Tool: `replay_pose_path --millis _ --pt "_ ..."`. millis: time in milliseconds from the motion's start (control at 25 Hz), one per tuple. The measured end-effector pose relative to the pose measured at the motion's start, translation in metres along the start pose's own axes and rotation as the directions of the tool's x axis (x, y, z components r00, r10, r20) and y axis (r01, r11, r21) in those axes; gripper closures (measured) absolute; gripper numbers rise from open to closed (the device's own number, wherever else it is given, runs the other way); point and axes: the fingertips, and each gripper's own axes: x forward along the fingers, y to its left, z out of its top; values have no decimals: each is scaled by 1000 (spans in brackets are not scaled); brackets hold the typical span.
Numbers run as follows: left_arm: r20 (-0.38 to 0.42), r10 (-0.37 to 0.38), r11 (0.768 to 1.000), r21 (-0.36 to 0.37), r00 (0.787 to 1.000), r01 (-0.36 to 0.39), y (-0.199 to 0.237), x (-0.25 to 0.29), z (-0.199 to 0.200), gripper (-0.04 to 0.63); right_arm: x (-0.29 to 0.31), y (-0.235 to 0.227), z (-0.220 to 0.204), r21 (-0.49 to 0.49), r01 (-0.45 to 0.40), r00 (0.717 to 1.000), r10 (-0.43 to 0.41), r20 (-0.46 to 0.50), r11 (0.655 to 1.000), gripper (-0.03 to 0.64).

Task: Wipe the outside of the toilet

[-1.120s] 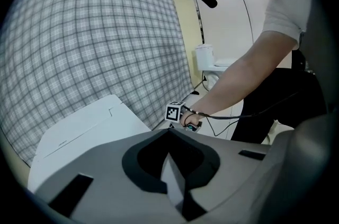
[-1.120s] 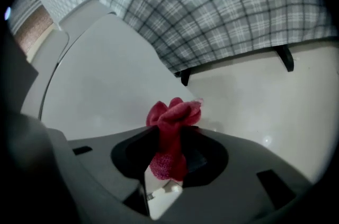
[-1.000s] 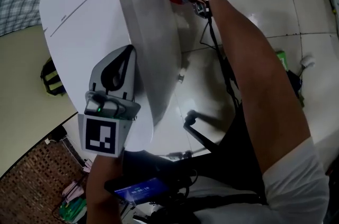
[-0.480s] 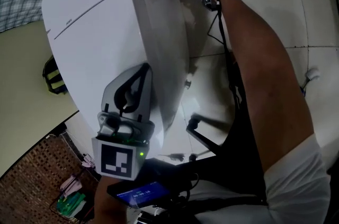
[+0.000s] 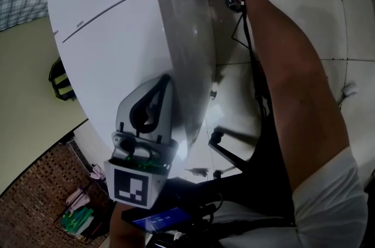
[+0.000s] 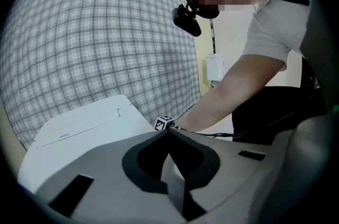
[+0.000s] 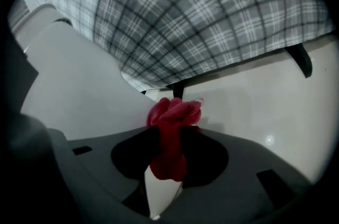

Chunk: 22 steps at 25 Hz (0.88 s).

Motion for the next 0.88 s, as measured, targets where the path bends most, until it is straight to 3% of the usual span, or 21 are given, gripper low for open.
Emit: replay_pose_path --millis 280,560,880 --pt "2 4 1000 0 1000 -4 1 1 1 604 13 5 -34 -63 -2 991 -7 -135 998 477" --pt "3 5 1000 -4 1000 -5 2 2 2 604 23 7 -79 -130 -28 957 -11 -289 991 477" --pt "1 3 1000 0 1000 -3 2 3 2 604 23 10 -94 -126 -23 943 -20 -331 992 478"
